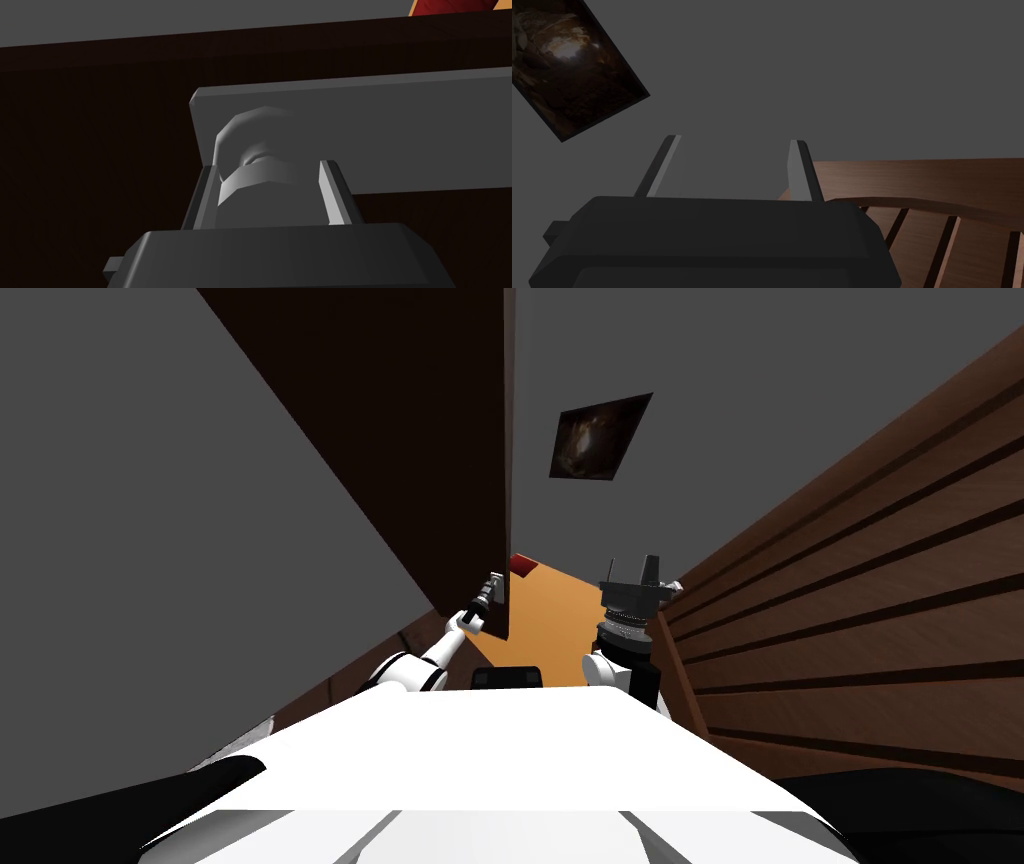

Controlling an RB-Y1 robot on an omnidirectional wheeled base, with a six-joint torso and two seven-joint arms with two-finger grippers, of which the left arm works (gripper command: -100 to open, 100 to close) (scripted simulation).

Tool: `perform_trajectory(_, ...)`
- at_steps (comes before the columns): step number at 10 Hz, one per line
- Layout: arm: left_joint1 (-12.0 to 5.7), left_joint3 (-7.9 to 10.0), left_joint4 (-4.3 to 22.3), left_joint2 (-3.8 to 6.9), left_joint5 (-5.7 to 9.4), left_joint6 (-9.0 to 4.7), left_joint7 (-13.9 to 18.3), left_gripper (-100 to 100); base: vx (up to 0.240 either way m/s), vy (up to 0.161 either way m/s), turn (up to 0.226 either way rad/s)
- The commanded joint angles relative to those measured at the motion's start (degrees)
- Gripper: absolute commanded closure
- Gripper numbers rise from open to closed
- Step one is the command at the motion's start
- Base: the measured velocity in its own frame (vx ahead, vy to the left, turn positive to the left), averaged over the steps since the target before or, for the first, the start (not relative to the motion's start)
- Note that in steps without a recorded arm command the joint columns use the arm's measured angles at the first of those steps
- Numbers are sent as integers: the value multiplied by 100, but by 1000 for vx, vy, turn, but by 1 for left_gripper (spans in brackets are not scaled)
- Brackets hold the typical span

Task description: Push the door open

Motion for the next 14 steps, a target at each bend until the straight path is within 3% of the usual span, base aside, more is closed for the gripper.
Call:
perform_trajectory(1, 10, -3, 4, -4, 1, 2, 3, 100, -21, 8, 4)
perform_trajectory(4, 27, 52, 24, 23, 16, 16, -26, 100, 26, -22, 10)
perform_trajectory(14, 35, 508, 66, 164, 160, 45, -222, 100, 153, -123, 45)
